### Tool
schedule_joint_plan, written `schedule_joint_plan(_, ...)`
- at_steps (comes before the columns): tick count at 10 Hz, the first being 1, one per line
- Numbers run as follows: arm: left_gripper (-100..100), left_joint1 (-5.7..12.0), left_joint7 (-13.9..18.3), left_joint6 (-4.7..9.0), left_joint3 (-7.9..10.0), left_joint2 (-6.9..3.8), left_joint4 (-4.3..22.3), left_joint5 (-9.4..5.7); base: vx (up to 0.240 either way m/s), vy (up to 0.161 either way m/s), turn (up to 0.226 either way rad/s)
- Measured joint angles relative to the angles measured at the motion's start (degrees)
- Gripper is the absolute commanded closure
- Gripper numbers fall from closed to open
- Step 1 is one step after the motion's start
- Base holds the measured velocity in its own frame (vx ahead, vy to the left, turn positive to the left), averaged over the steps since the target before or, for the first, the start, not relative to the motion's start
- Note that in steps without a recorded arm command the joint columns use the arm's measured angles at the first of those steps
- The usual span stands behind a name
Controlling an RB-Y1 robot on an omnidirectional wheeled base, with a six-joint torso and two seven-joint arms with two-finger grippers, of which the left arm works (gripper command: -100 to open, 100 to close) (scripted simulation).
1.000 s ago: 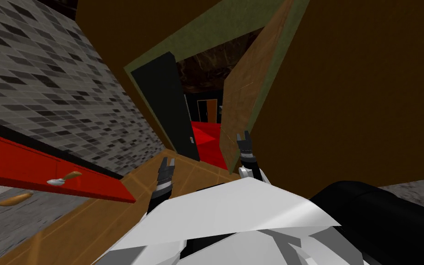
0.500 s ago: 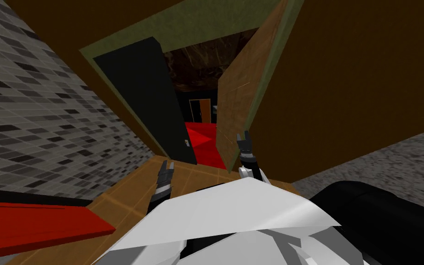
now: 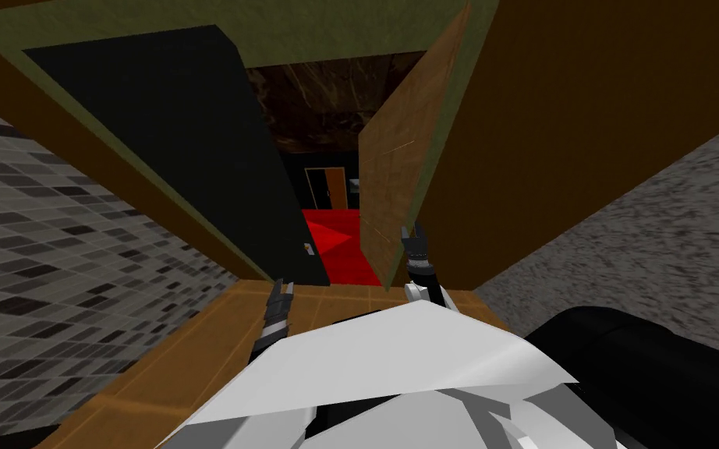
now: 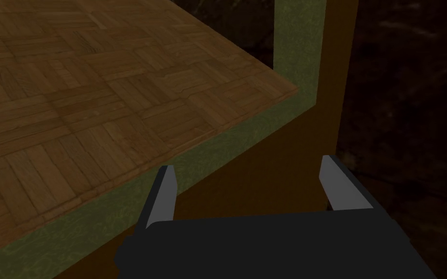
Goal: Push the door open
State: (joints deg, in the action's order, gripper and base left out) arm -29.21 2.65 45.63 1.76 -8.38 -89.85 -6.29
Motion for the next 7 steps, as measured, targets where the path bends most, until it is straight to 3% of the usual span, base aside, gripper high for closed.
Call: schedule_joint_plan(7, -100, -0.10, 1.0, 1.59, 0.84, -0.94, 7.6, -2.13, 0.049, 0.109, -0.232)
